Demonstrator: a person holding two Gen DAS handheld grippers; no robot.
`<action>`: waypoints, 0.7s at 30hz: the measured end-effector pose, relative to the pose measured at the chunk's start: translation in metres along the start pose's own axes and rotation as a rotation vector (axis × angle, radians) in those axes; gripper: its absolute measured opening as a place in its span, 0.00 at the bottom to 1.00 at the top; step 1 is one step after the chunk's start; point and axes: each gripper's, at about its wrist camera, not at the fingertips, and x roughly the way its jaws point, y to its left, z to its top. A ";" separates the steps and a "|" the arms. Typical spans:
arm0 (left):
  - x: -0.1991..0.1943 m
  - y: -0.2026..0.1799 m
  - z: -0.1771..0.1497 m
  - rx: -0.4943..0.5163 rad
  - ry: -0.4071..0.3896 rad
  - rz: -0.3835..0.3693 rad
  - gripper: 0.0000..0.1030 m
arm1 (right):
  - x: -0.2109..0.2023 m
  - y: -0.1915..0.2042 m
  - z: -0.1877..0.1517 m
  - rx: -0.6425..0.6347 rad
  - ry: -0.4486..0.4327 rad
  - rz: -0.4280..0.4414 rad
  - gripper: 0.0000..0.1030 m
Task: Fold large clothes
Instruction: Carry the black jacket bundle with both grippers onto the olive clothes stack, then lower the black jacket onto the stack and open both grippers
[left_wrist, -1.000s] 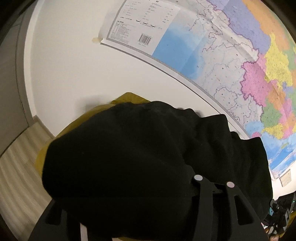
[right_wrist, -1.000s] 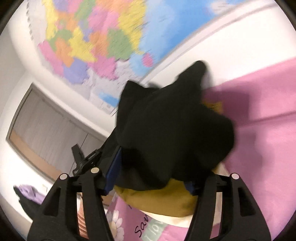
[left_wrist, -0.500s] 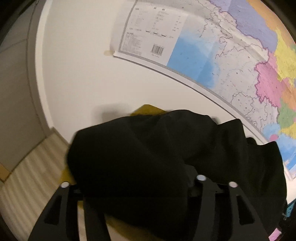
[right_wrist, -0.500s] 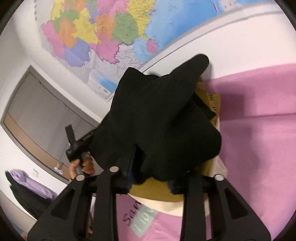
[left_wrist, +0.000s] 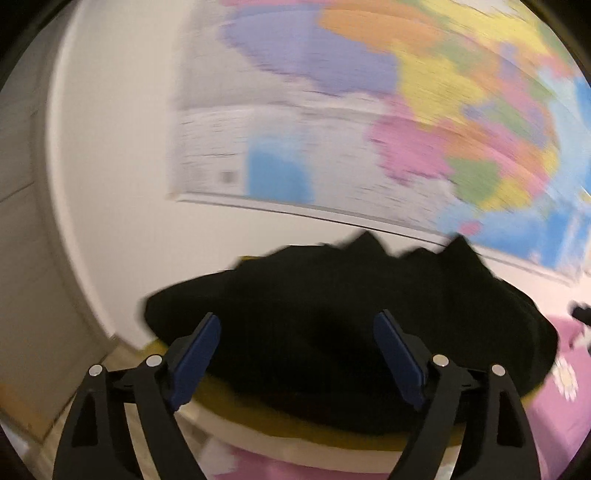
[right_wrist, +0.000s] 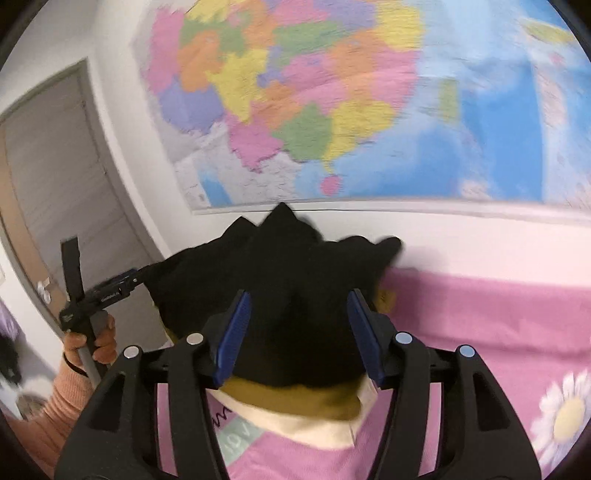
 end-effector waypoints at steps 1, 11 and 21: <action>0.004 -0.009 -0.001 0.019 0.008 -0.013 0.81 | 0.014 0.004 0.002 -0.021 0.009 -0.022 0.52; 0.059 -0.023 -0.027 -0.015 0.145 0.001 0.83 | 0.079 -0.032 -0.025 0.110 0.178 -0.018 0.52; 0.021 -0.050 -0.025 0.052 0.052 0.084 0.84 | 0.038 0.001 -0.027 -0.031 0.092 -0.014 0.55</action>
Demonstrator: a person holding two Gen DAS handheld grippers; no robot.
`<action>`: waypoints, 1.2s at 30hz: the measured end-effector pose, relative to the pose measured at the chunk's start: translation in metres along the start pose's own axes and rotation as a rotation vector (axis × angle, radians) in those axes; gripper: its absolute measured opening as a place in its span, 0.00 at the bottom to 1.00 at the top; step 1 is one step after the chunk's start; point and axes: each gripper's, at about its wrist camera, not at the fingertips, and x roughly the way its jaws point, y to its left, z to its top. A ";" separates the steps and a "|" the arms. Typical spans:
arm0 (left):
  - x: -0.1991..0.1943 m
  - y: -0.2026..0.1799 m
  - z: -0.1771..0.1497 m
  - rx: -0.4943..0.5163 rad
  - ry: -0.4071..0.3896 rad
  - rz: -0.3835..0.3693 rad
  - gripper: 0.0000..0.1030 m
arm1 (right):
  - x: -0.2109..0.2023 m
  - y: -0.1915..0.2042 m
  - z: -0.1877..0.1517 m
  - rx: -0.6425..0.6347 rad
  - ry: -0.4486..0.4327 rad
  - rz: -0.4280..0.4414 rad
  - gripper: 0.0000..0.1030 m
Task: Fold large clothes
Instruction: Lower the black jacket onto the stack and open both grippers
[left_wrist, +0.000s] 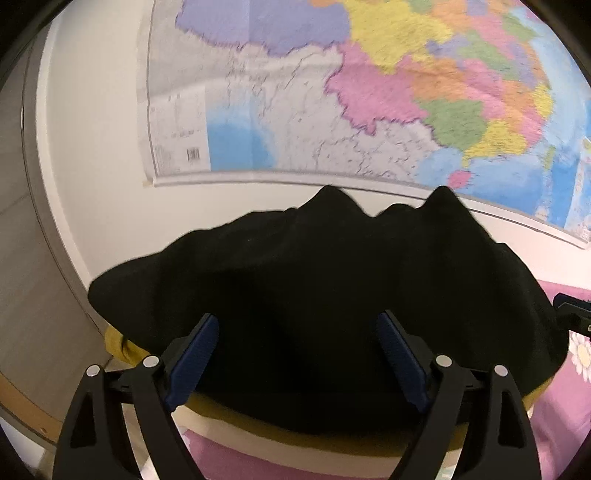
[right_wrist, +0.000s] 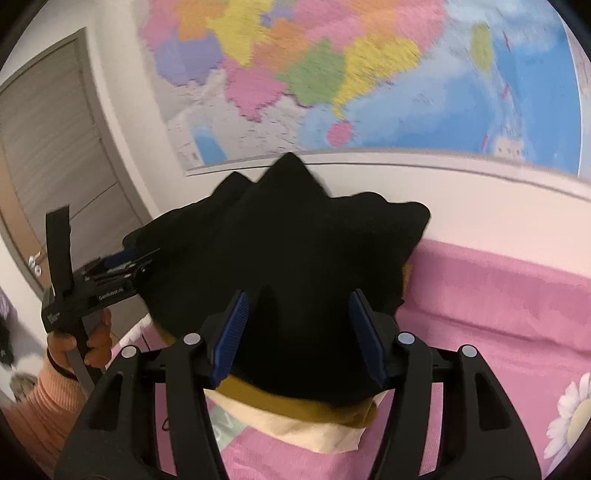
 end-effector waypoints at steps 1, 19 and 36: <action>-0.005 -0.004 -0.001 0.009 -0.009 -0.007 0.85 | 0.000 0.005 -0.002 -0.023 -0.001 0.006 0.56; -0.009 -0.028 -0.015 0.009 0.025 -0.058 0.88 | -0.012 0.027 -0.022 -0.105 -0.020 -0.009 0.63; -0.032 -0.049 -0.035 0.012 0.019 -0.074 0.89 | -0.004 0.038 -0.040 -0.130 0.010 -0.013 0.66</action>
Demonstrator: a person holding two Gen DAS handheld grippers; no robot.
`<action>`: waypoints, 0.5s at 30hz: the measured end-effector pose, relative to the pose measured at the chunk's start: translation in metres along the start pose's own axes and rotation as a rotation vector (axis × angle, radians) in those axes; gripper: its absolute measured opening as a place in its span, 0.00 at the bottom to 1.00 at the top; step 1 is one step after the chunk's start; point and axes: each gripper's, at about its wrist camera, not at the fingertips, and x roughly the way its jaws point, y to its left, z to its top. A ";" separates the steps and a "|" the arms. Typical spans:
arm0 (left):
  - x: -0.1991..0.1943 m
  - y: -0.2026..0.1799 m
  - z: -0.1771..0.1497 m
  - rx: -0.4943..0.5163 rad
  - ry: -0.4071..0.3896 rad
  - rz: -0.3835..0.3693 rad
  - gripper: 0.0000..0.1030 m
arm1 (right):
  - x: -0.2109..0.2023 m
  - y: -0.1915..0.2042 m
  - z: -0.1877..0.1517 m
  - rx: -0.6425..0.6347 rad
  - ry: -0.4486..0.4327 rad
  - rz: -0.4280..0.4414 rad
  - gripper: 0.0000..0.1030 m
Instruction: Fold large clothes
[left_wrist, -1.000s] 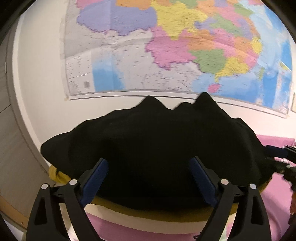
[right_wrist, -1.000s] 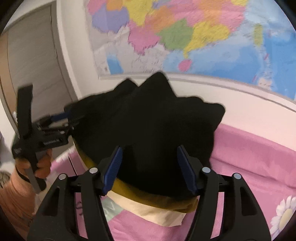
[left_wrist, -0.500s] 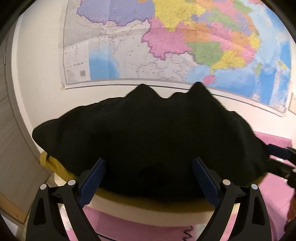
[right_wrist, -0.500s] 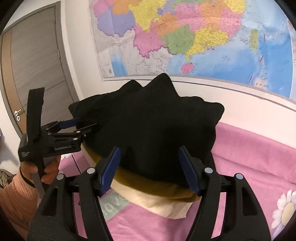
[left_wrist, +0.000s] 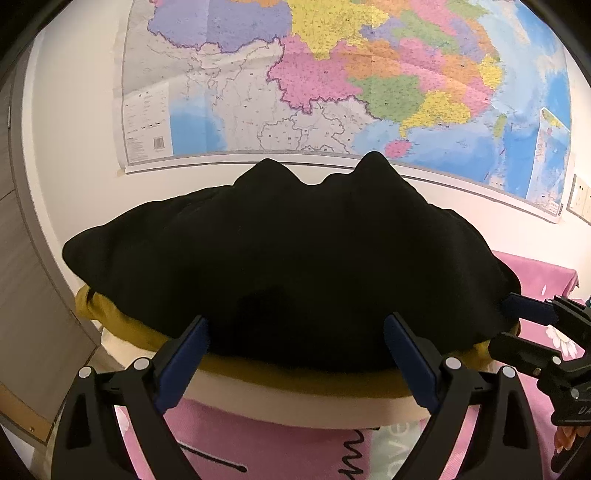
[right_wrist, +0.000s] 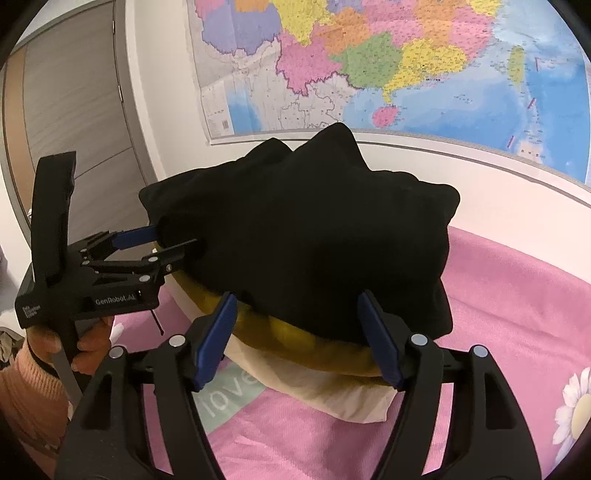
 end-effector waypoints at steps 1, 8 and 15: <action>-0.002 -0.001 -0.001 0.002 -0.003 0.000 0.89 | -0.002 0.001 -0.001 -0.001 -0.003 -0.002 0.68; -0.020 -0.011 -0.012 0.003 -0.022 0.018 0.93 | -0.013 0.003 -0.007 0.000 -0.019 0.001 0.79; -0.037 -0.012 -0.025 -0.055 -0.022 0.024 0.93 | -0.027 0.009 -0.017 -0.012 -0.043 -0.017 0.89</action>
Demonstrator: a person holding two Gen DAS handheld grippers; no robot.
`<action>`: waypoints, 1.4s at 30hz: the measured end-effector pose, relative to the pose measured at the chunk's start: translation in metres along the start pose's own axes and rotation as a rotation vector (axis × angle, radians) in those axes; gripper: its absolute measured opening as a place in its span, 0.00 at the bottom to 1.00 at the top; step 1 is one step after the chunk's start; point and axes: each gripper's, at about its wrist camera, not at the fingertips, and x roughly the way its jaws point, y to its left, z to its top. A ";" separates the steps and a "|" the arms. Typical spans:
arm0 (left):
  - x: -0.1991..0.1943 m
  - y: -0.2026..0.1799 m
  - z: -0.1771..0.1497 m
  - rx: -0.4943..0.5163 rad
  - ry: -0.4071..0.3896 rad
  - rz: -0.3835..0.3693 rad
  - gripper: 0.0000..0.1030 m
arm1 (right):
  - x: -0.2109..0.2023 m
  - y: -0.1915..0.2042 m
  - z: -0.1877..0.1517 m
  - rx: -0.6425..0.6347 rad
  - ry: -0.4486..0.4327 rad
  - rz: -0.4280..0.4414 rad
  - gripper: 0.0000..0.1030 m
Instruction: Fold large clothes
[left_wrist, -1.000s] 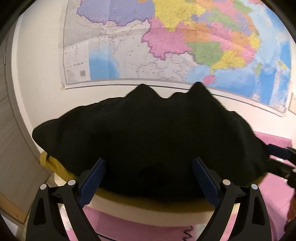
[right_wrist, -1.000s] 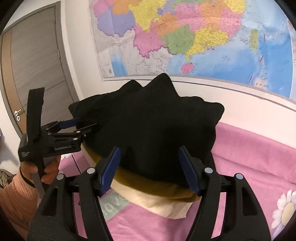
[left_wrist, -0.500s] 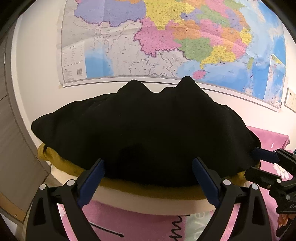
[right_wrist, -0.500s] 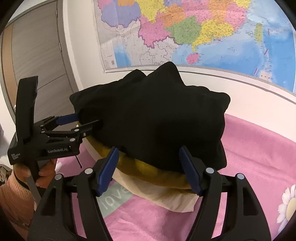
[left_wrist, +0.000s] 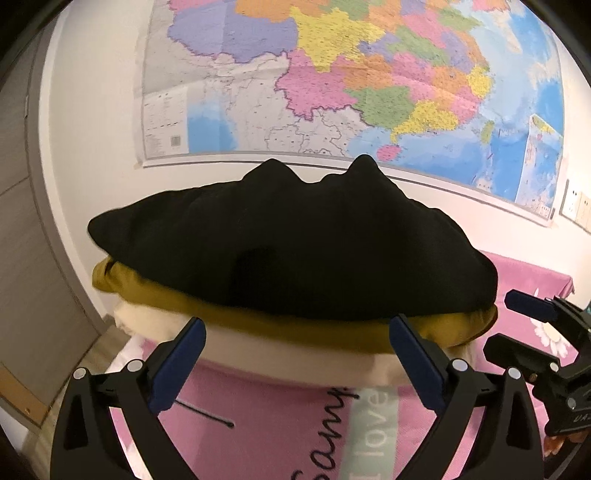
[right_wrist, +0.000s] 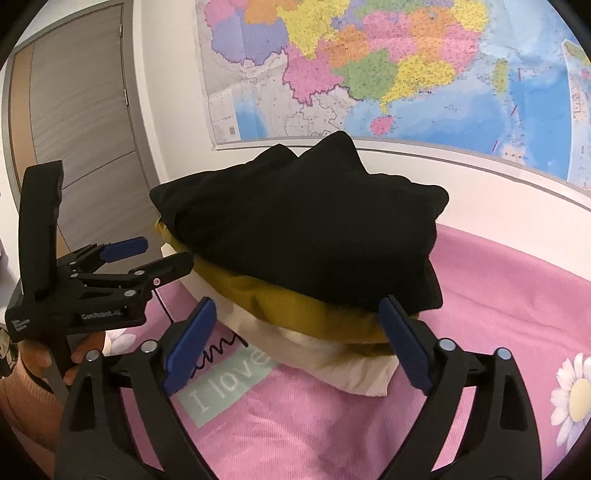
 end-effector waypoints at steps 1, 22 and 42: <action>-0.004 0.000 -0.002 -0.003 -0.005 0.002 0.93 | -0.003 0.002 -0.002 -0.005 -0.007 -0.004 0.91; -0.052 -0.017 -0.035 -0.018 -0.019 -0.014 0.93 | -0.039 0.022 -0.030 0.004 -0.033 0.011 0.94; -0.075 -0.019 -0.059 -0.017 -0.022 0.042 0.93 | -0.062 0.036 -0.063 0.016 -0.035 0.018 0.94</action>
